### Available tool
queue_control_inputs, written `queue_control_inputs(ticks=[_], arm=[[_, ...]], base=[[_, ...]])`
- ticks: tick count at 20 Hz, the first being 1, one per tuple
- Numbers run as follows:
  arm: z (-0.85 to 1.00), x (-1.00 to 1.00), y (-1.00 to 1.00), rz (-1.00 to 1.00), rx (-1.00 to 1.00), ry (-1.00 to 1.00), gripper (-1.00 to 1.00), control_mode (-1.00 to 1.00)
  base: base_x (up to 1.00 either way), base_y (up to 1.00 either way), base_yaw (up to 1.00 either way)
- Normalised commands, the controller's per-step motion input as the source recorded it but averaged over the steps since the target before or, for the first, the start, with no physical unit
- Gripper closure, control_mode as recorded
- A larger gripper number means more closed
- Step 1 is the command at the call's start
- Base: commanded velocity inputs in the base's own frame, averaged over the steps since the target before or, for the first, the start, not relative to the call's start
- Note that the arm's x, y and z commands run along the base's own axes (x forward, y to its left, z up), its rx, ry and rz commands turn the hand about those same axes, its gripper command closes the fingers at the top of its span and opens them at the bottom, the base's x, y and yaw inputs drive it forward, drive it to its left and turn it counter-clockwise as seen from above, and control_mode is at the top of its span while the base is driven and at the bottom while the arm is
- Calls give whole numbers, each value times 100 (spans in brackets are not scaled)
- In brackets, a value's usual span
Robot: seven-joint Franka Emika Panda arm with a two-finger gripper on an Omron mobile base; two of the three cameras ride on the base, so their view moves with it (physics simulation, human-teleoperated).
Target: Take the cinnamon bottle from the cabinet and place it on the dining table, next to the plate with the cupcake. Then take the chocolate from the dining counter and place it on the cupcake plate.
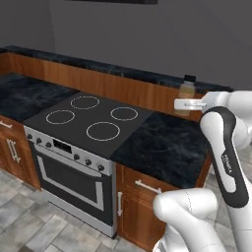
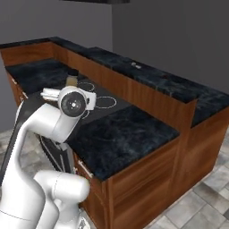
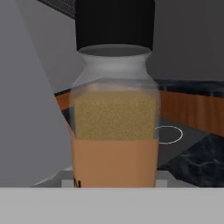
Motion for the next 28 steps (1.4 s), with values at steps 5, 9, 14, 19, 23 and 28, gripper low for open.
queue_control_inputs(ticks=[5, 9, 14, 19, 23, 28], arm=[[0, 0, 0, 0, 0, 0, 100, 100], [0, 0, 0, 0, 0, 0, 100, 100], [0, 0, 0, 0, 0, 0, 100, 100], [0, 0, 0, 0, 0, 0, 100, 100], [0, 0, 0, 0, 0, 0, 100, 100], [0, 0, 0, 0, 0, 0, 100, 100]], base=[[35, -72, 0], [31, -73, 0], [15, -79, 0], [-2, -81, -1], [6, -75, -1], [28, -71, 0]])
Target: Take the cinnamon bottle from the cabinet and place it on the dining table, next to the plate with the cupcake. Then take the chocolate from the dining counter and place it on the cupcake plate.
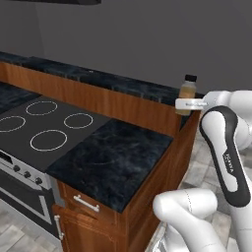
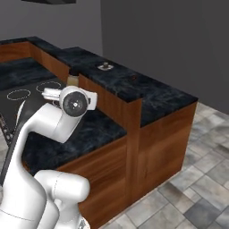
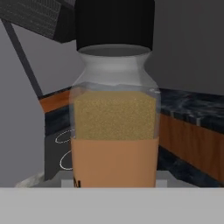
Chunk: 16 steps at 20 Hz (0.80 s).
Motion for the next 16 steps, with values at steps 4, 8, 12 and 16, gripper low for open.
queue_control_inputs(ticks=[4, 8, 12, 16], arm=[[0, 0, 0, 0, 0, 0, 100, 100], [0, 0, 0, 0, 0, 0, 100, 100], [0, 0, 0, 0, 0, 0, 100, 100], [0, 0, 0, 0, 0, 0, 100, 100]], base=[[43, -67, 0], [45, -66, 0], [46, -66, 0], [8, -77, 0]])
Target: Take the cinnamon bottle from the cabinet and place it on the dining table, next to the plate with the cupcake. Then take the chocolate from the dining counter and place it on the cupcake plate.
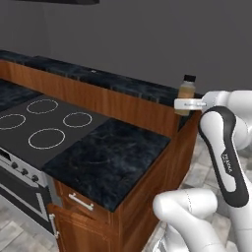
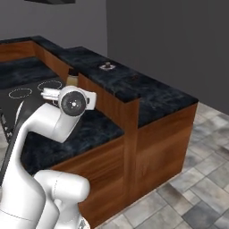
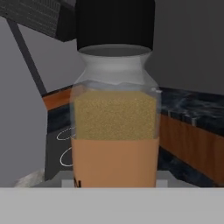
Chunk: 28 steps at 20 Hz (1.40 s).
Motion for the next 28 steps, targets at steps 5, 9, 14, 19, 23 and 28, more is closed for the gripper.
queue_control_inputs(ticks=[5, 9, 14, 19, 23, 28], arm=[[0, 0, 0, 0, 0, 0, 100, 100], [0, 0, 0, 0, 0, 0, 100, 100], [0, 0, 0, 0, 0, 0, 100, 100], [0, 0, 0, 0, 0, 0, 100, 100], [0, 0, 0, 0, 0, 0, 100, 100], [0, 0, 0, 0, 0, 0, 100, 100]], base=[[-13, -77, 0], [-7, -59, -12], [46, -56, -2], [62, -58, 1], [64, -55, 6], [63, -56, 6]])
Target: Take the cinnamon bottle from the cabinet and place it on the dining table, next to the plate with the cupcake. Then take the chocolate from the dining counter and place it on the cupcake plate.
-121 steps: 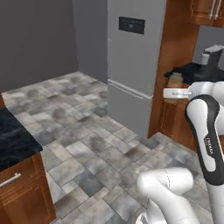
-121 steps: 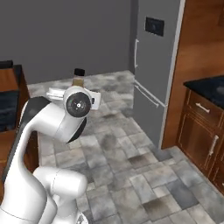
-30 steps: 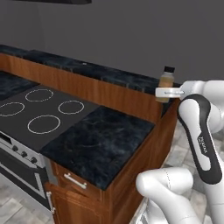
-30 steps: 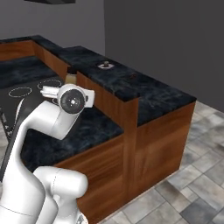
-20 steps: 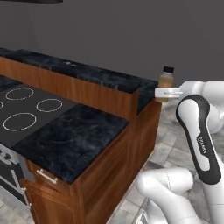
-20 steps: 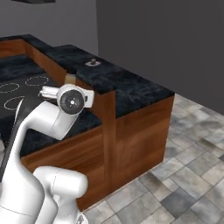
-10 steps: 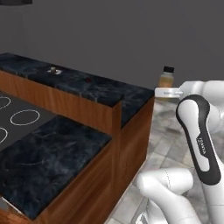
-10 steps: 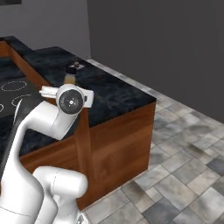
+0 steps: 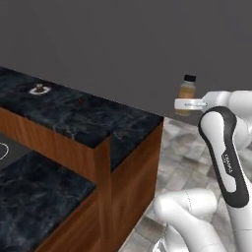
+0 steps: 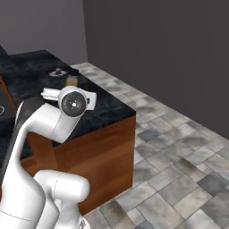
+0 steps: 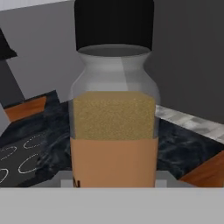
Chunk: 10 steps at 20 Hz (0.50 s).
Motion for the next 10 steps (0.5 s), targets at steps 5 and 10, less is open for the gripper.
queue_control_inputs(ticks=[5, 10], arm=[[0, 0, 0, 0, 0, 0, 100, 100], [0, 0, 0, 0, 0, 0, 100, 100]], base=[[61, -54, 10], [62, -51, 15]])
